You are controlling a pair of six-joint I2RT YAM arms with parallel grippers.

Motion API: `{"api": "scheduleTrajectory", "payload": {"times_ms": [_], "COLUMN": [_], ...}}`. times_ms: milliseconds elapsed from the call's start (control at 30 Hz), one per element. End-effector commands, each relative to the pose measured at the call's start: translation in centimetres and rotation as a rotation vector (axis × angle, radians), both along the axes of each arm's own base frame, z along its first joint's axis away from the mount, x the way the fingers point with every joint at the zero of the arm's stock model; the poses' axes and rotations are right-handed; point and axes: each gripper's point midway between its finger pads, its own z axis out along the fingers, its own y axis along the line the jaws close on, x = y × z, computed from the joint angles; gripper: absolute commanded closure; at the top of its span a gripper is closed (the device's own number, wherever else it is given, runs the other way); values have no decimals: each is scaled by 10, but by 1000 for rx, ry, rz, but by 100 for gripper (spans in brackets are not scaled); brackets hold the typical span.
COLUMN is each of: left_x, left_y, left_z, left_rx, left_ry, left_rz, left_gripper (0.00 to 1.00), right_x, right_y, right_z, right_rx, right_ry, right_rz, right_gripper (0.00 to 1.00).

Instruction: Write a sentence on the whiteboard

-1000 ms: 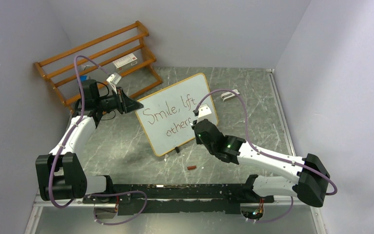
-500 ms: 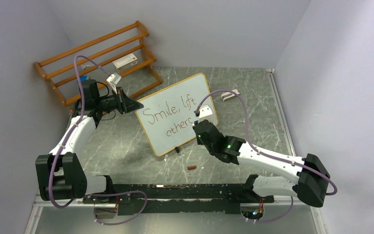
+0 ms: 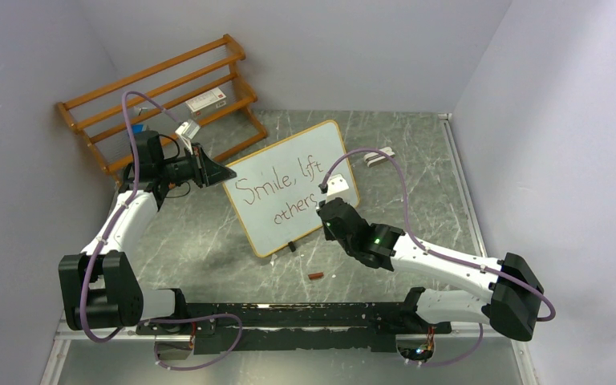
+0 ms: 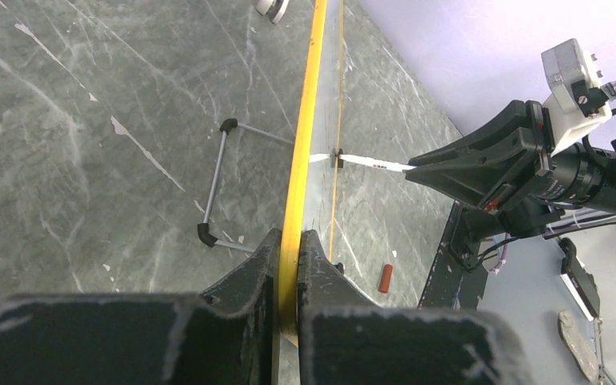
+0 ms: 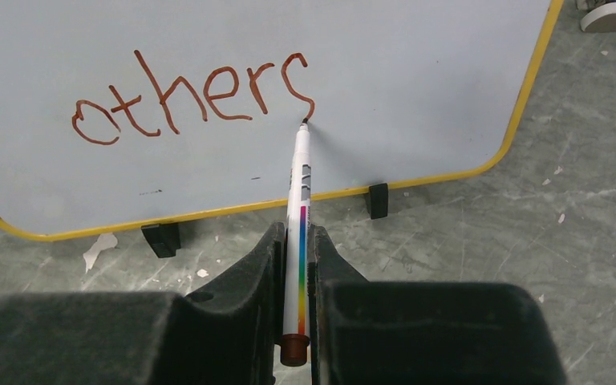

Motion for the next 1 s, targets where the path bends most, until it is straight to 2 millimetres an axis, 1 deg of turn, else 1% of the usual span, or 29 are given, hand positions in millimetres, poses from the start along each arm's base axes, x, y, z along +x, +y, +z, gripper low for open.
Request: {"api": "scheduleTrajectory", "payload": {"times_ms": [0,200,433,633,767,967], "left_x": [14,14,14,14,14,14], "left_y": [19,19,19,19,19,19], "left_z": [-54,-53,-53,-53,-53,-54], "left_rx": [151,150,150,150,152,153], "left_ry": [84,84,83,83,85,87], "left_rz": [129,130,128,129,130,131], "left_gripper": [95,95,95,95,95,95], "right_x": [0,1,0,1,2,5], "right_y": [12,15,17,10,-1,-19], "right_z": [4,12,17,23,25,18], "right_rx": [50,80,106,117,103,71], "right_ry": [12,-5,-11,-35,-49,-39], "right_rz": [26,33,40,13,-27,-92], "right_gripper": [100,100,100,100,100,100]}}
